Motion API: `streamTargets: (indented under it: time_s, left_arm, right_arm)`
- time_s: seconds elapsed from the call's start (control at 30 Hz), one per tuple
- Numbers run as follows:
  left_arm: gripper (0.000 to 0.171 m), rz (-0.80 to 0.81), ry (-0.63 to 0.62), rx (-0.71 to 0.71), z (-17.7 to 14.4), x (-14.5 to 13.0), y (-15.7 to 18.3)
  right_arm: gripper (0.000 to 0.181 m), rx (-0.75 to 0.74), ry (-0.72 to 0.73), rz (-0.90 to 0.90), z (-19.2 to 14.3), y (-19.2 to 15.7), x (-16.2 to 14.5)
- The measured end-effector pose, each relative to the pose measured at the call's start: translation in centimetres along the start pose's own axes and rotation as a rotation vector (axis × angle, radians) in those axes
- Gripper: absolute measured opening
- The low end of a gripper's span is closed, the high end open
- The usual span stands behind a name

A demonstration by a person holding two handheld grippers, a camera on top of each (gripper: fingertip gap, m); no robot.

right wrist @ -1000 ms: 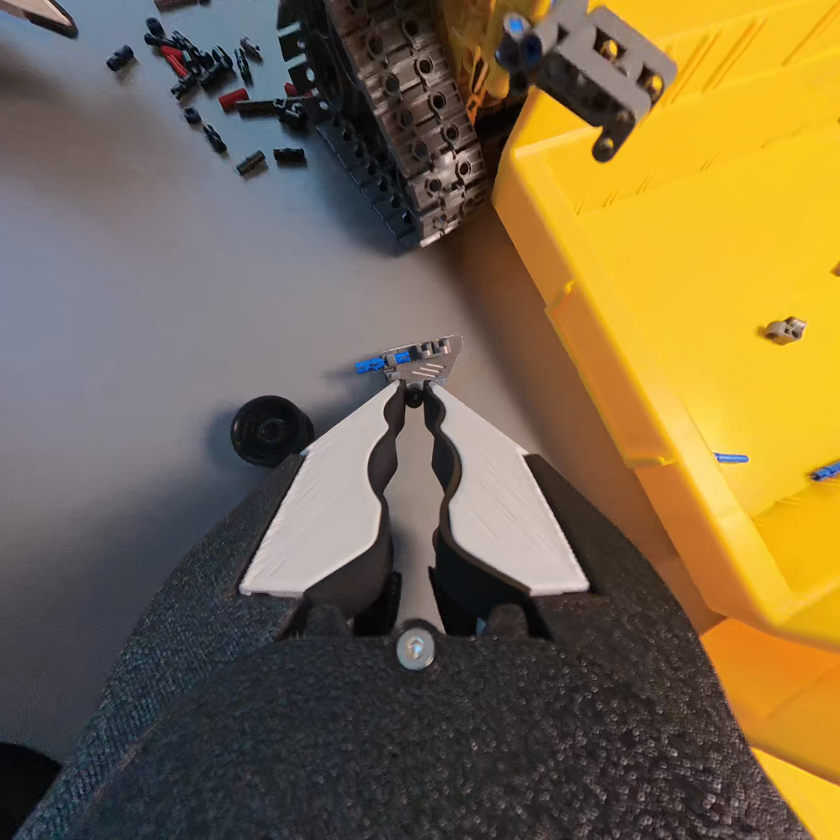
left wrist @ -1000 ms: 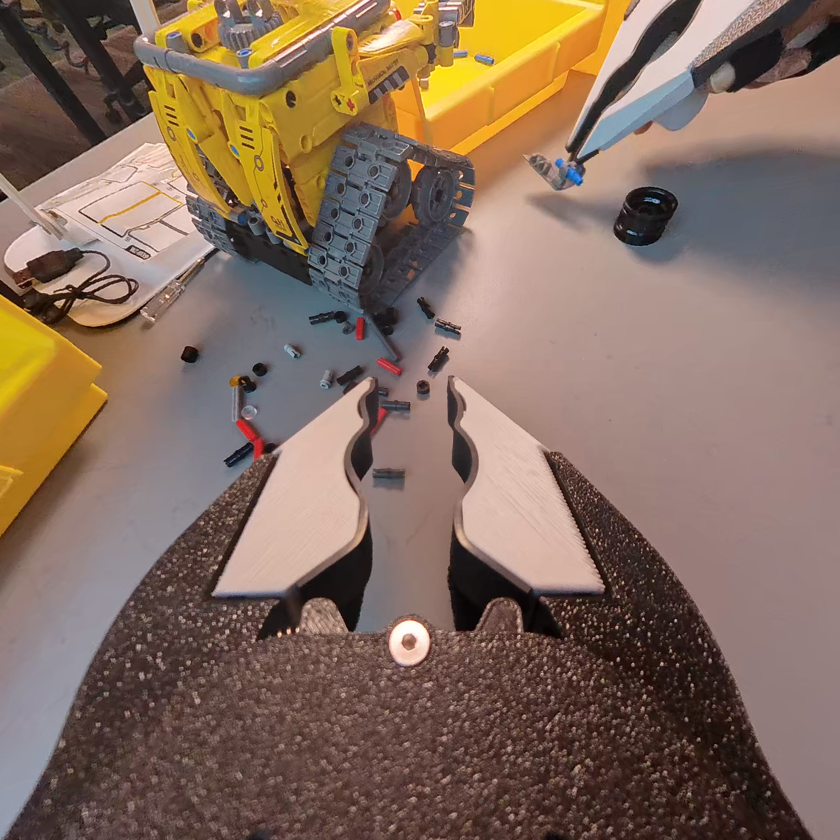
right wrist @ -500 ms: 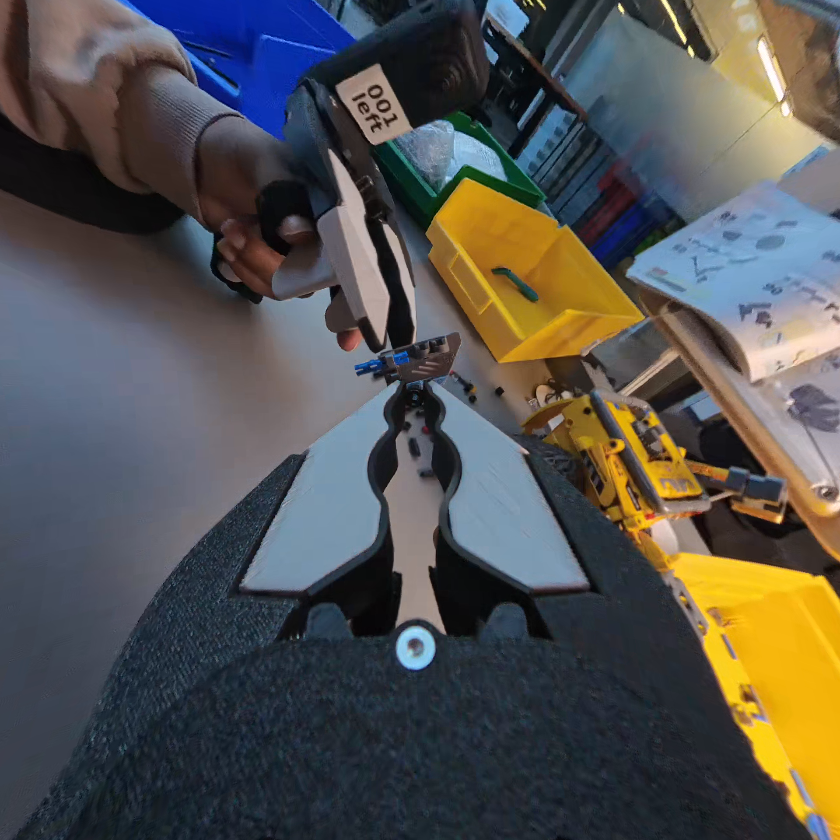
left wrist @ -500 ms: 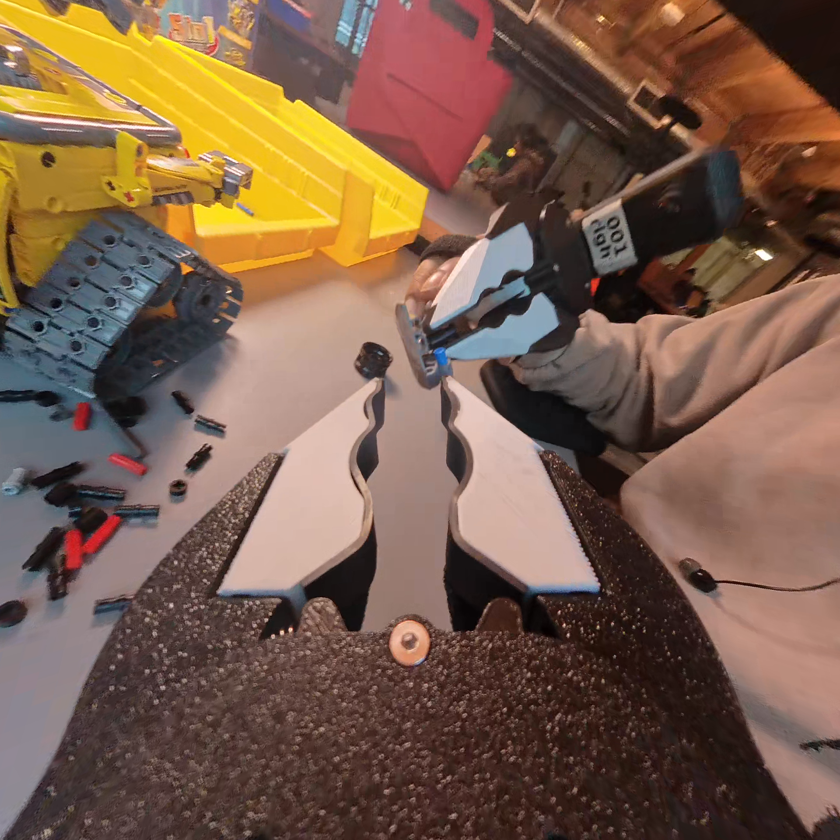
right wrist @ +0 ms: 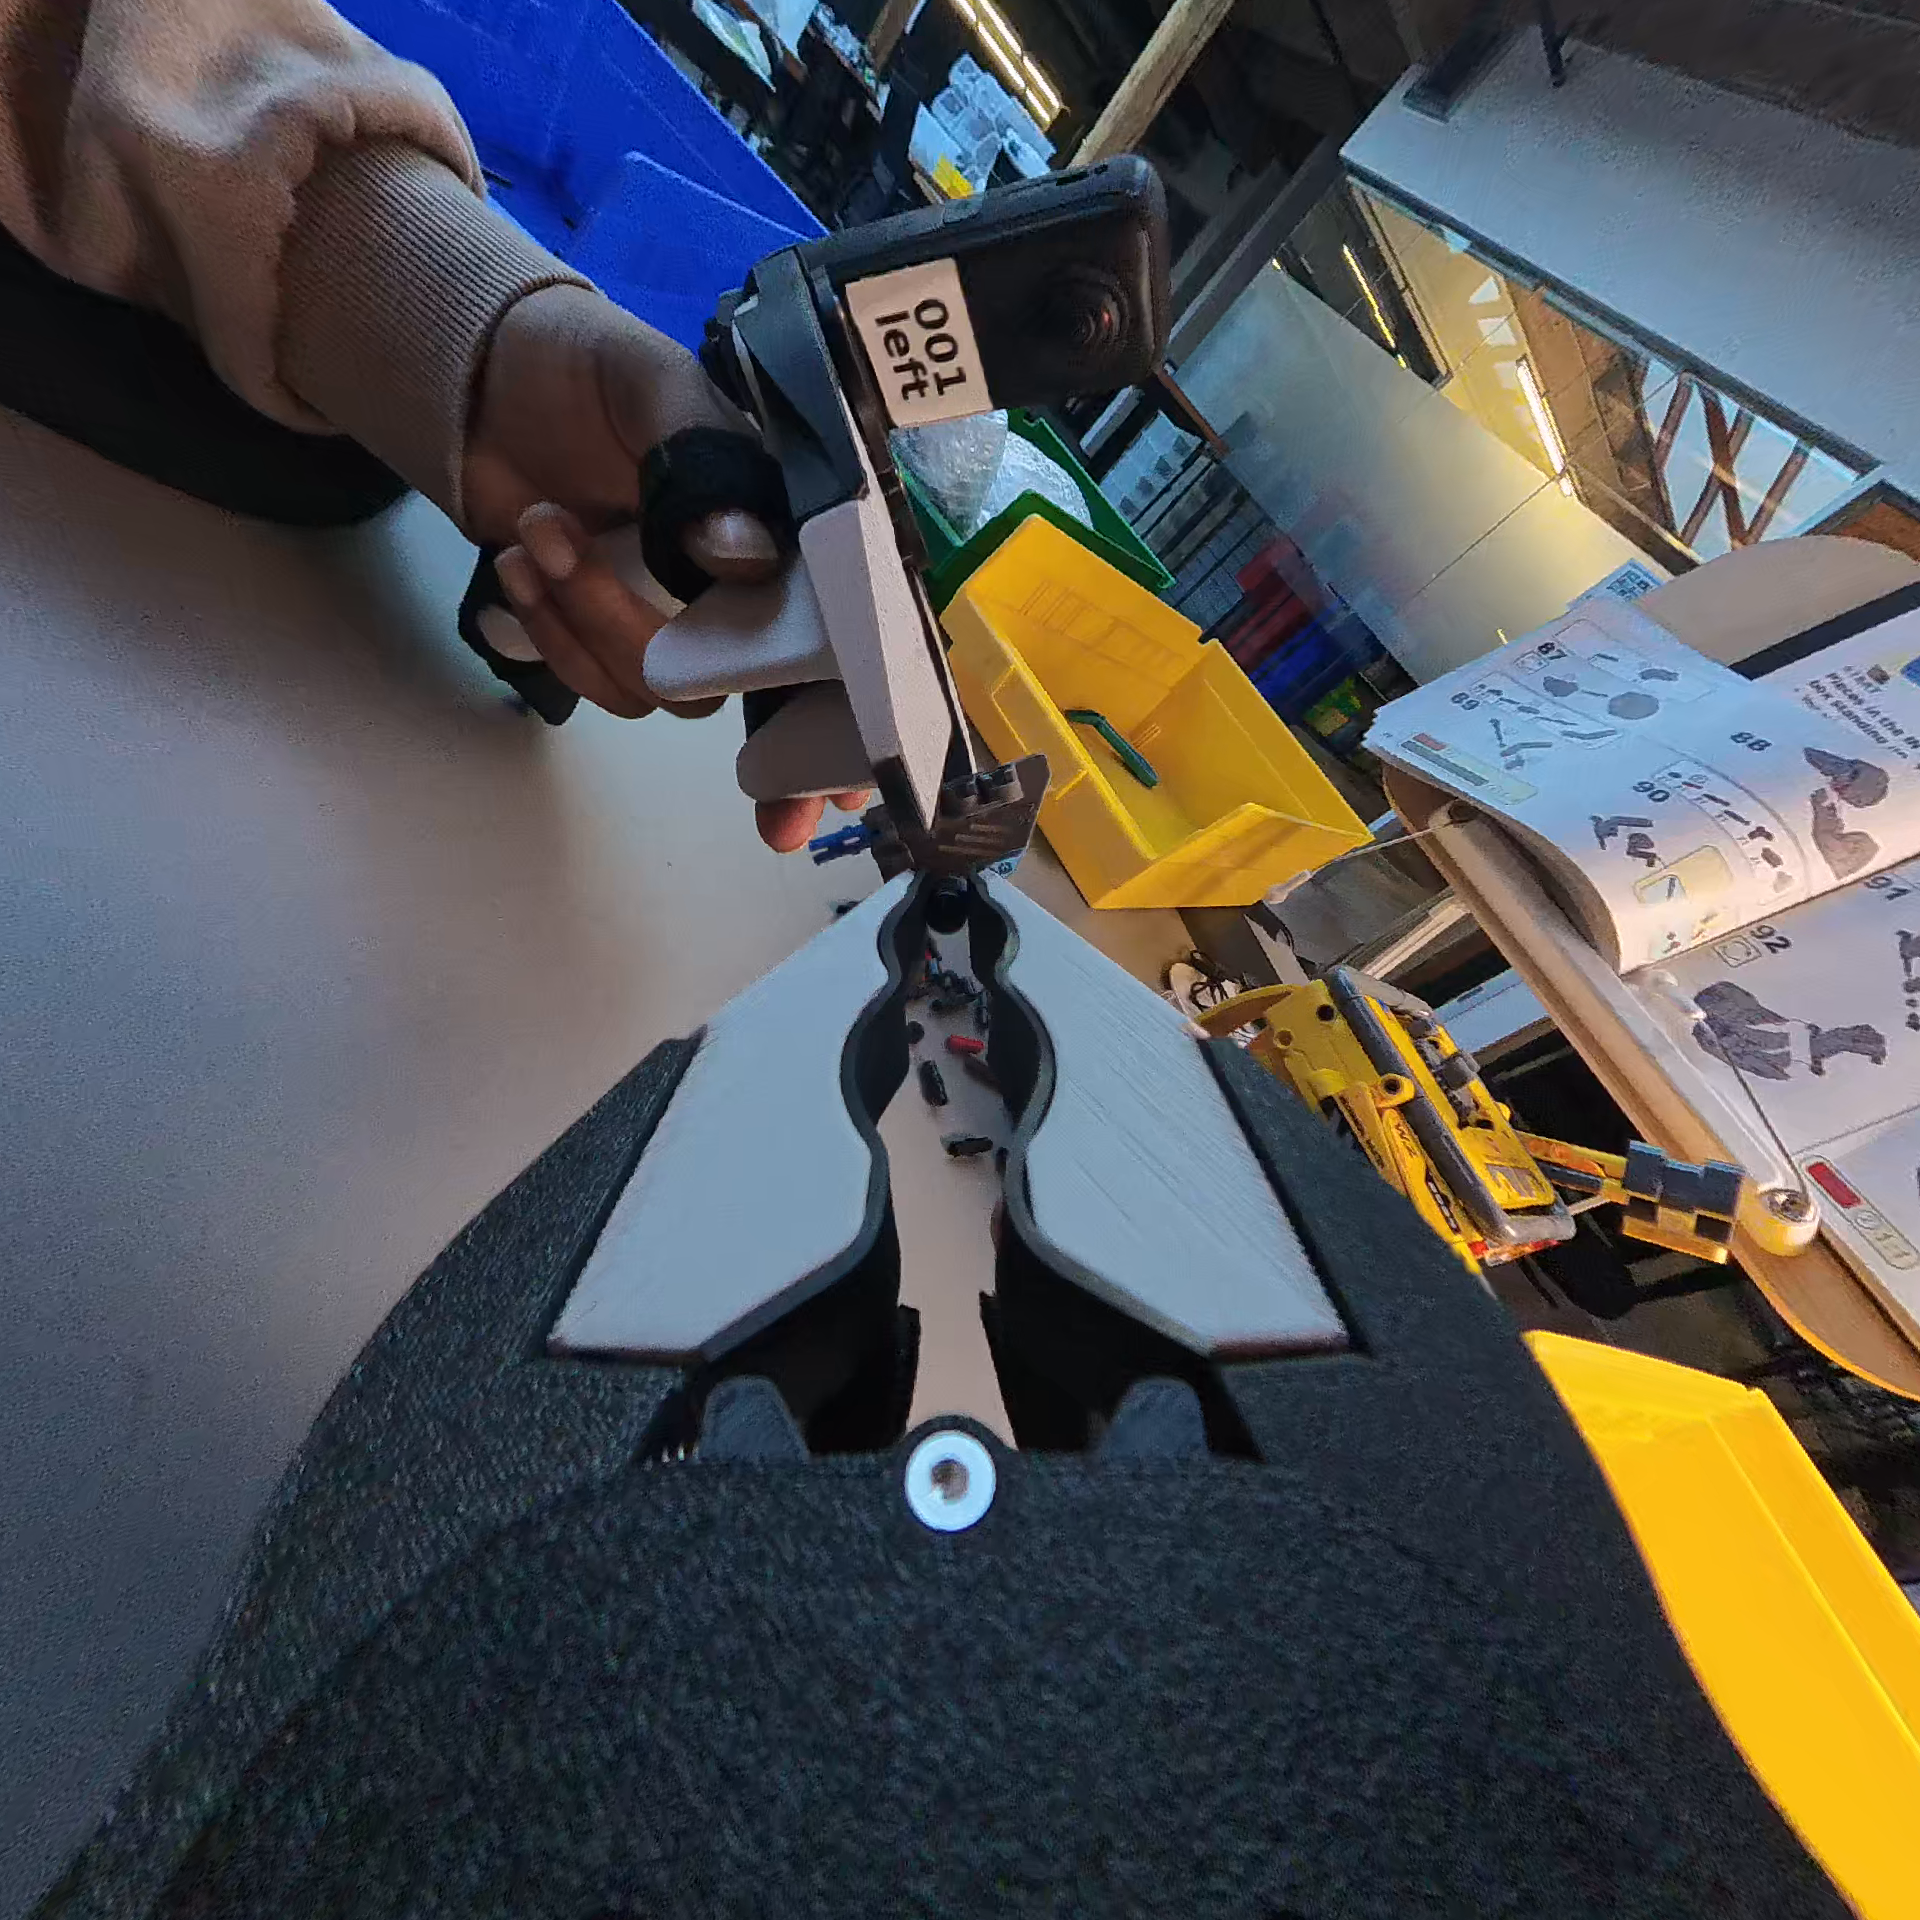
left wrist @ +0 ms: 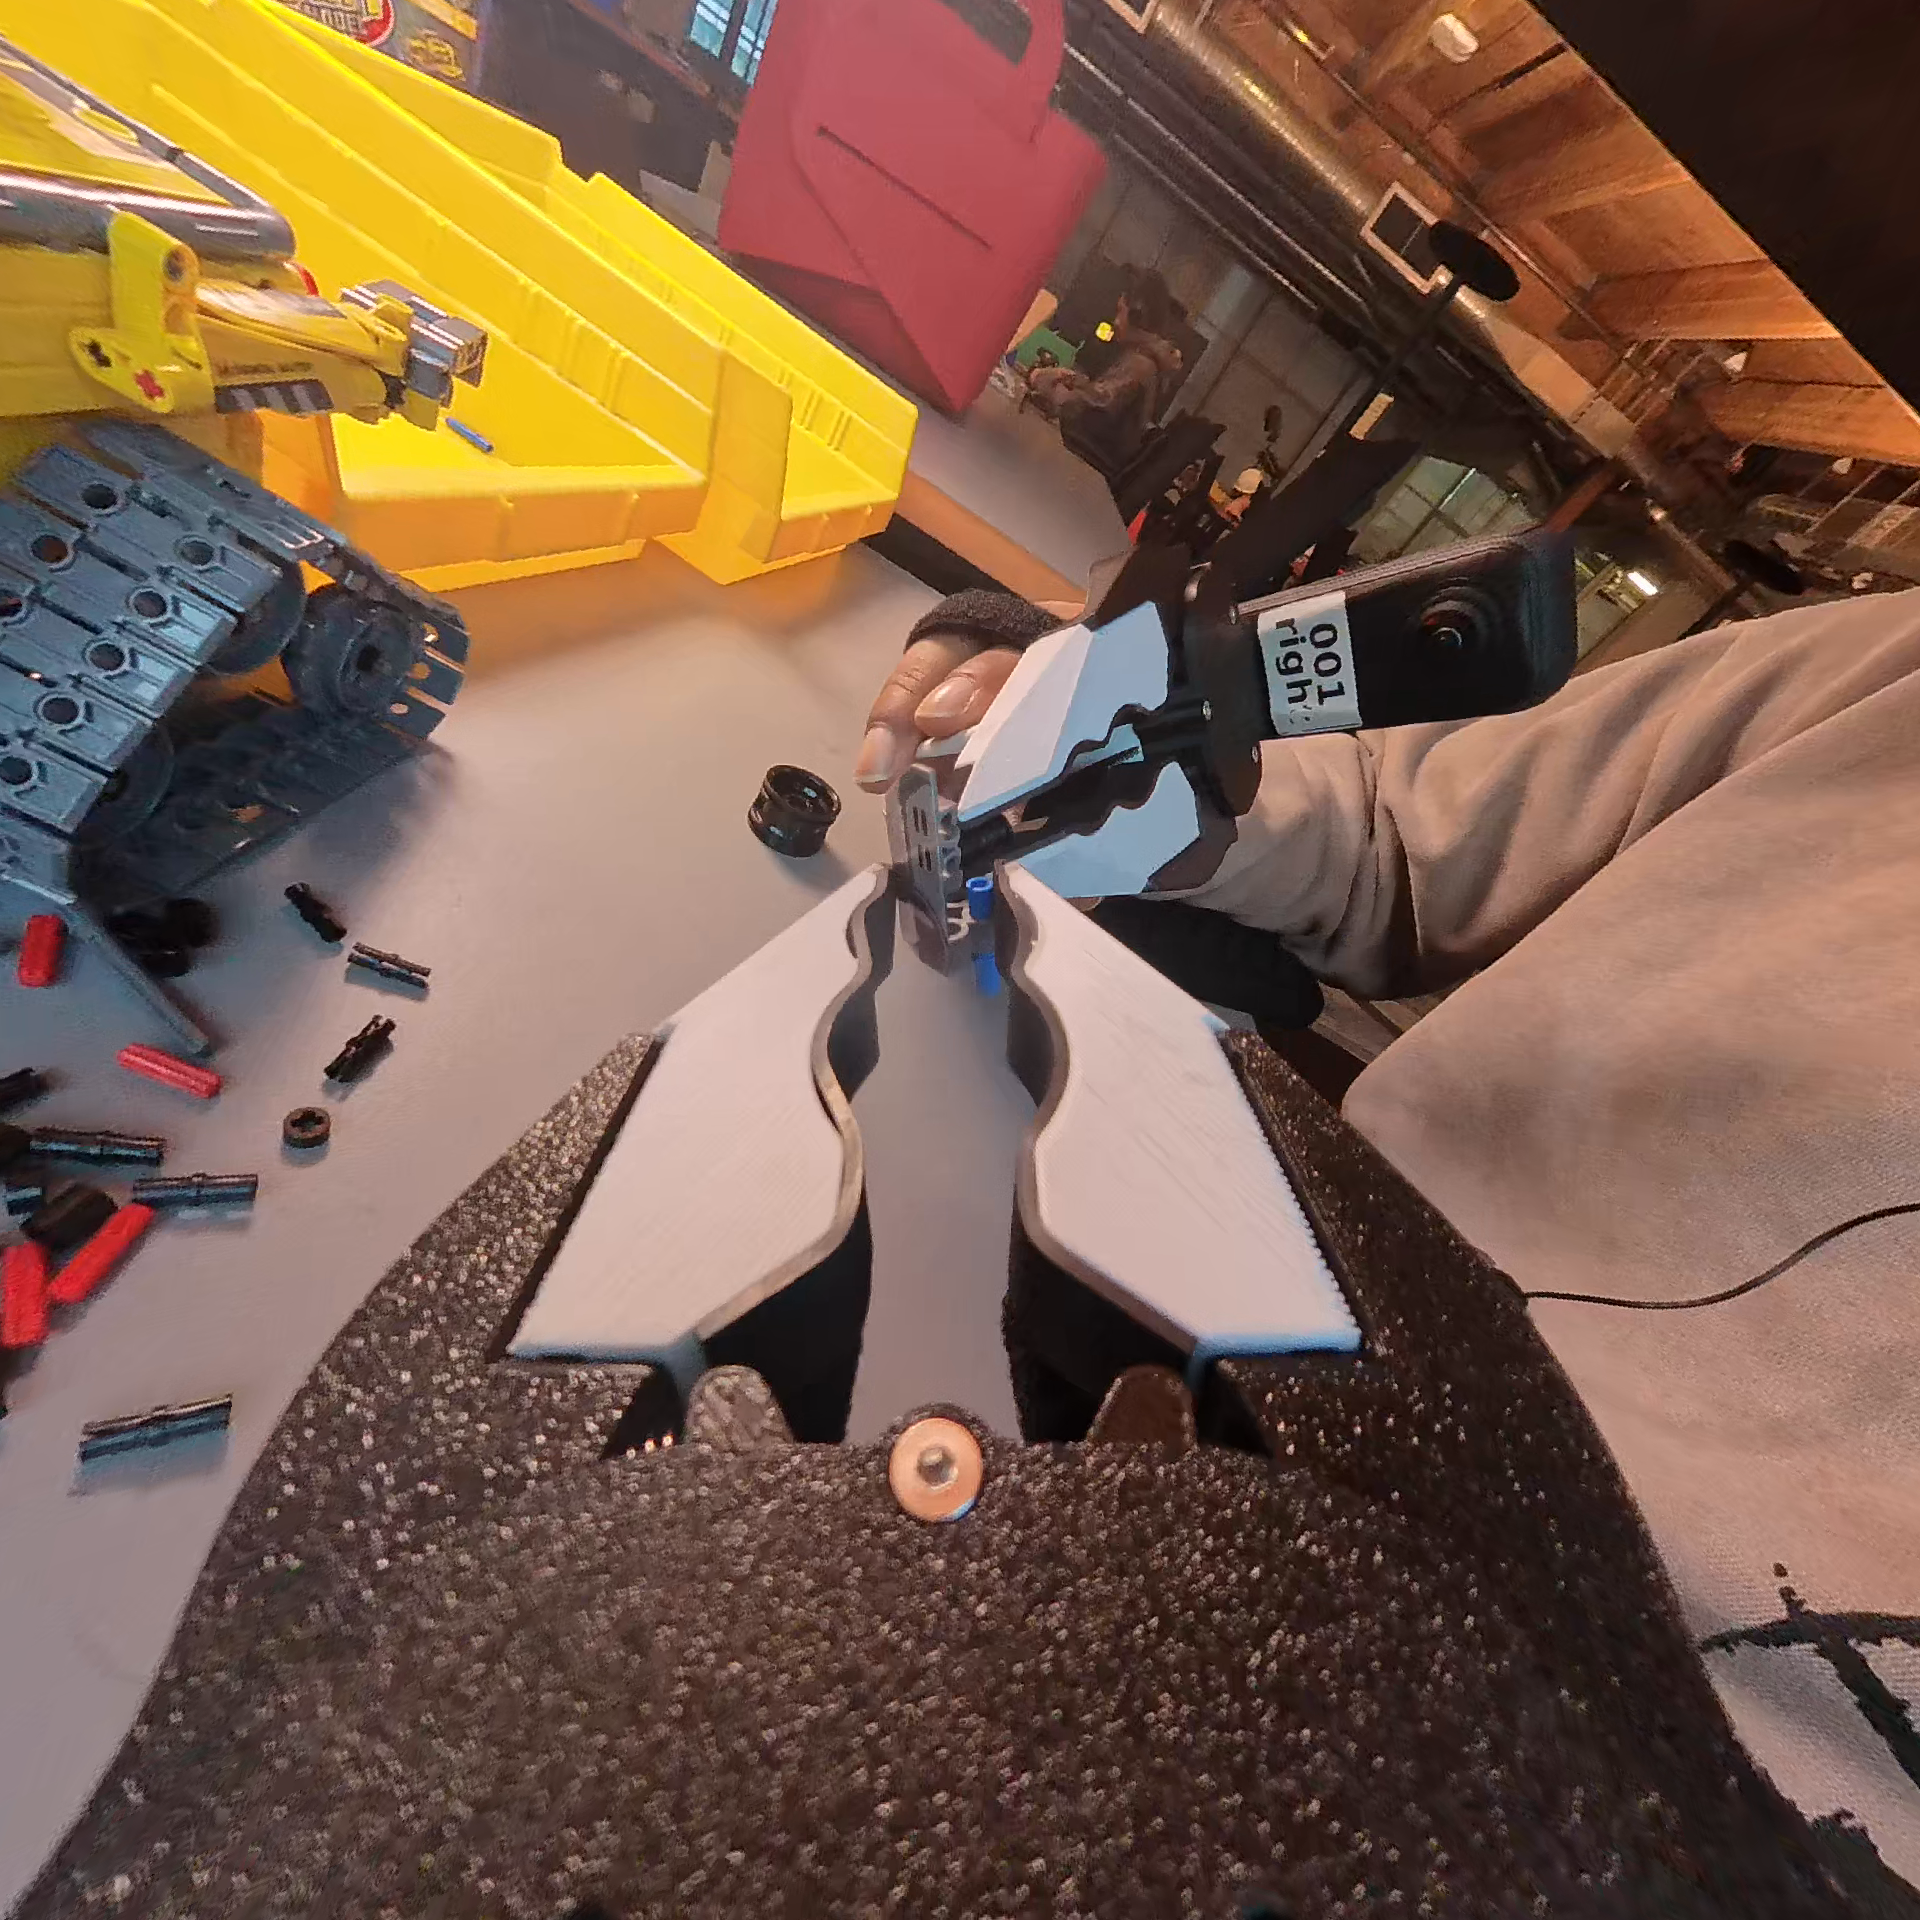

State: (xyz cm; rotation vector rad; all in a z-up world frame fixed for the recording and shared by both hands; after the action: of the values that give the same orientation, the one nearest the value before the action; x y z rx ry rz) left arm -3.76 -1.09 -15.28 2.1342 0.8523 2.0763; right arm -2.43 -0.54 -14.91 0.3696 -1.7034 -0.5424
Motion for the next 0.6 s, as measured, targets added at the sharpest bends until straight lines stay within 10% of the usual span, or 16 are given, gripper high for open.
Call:
streamTargets:
  time_s: [0.6]
  left_arm:
    - [0.017,-0.137,-0.035,-0.061,-0.1,-1.0,-0.6]
  right_arm:
    - [0.005,0.001,-0.061,-0.098,-0.1,-1.1,-1.0]
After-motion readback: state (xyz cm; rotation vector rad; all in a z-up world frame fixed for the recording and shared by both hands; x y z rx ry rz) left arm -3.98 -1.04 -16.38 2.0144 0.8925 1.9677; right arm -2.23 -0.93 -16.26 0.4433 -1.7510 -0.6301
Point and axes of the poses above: each gripper's, where its closed fingertips meet, z out along the fingers, x out of its top, y = z × x across the jaws, the point moved 1 cm from there along -z, back along the fingers, and after that the axes turned 7 degrees about z, right-handed, at the moved point
